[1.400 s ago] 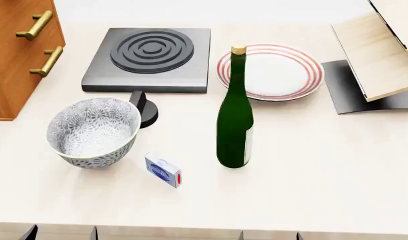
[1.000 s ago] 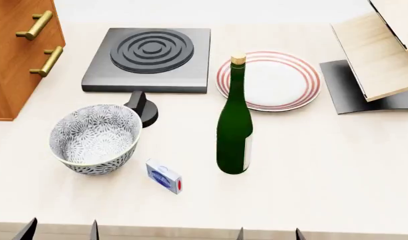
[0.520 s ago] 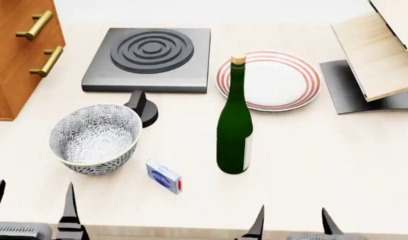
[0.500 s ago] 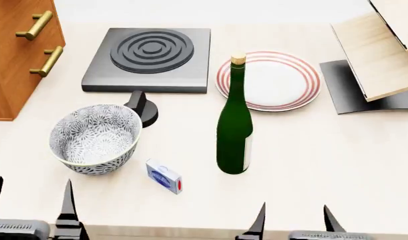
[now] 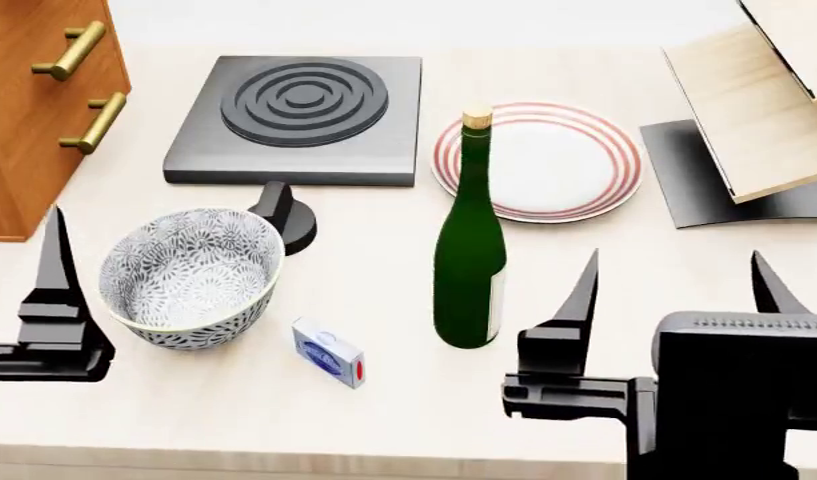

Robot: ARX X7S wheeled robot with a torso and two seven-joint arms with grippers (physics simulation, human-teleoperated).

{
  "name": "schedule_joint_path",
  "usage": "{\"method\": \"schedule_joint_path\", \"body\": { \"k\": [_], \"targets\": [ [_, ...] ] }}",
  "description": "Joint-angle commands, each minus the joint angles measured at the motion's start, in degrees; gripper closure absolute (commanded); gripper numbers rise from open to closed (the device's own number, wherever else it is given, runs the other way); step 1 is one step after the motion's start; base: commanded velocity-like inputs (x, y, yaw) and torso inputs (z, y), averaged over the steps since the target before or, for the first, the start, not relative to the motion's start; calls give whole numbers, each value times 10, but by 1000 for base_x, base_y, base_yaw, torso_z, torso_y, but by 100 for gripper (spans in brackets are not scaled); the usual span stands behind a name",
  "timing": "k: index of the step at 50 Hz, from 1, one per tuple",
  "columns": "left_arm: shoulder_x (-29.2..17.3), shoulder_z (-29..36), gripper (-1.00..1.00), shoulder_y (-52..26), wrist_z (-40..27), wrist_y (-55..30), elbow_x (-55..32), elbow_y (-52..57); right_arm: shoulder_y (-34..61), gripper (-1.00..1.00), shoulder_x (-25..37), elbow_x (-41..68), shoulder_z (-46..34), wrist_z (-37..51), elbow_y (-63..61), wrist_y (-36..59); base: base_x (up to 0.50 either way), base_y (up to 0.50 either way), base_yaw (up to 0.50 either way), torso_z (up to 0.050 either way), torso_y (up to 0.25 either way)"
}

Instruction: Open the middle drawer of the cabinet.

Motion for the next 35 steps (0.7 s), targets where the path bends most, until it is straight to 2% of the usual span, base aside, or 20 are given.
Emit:
{"method": "schedule_joint_path", "body": {
  "k": [1, 8, 25, 35],
  "targets": [
    [-3, -4, -100, -32, -4, -48, -14, 45, 61, -100, 9, 8, 9, 2, -52, 77, 0, 0, 0, 0, 0],
    [-4, -10, -100, -42, -7, -67, -24, 67, 97, -100, 17, 9, 9, 7, -86, 120, 0, 0, 0, 0, 0],
    [-9, 0, -100, -26, -15, -48, -22, 65, 103, -100, 23, 14, 3, 12, -100, 117, 10, 0, 0, 0, 0],
    [-13, 0, -100, -21, -18, -42, -24, 62, 100, -100, 26, 17, 2, 21, -102, 109, 330, 0, 0, 0, 0]
  ]
}}
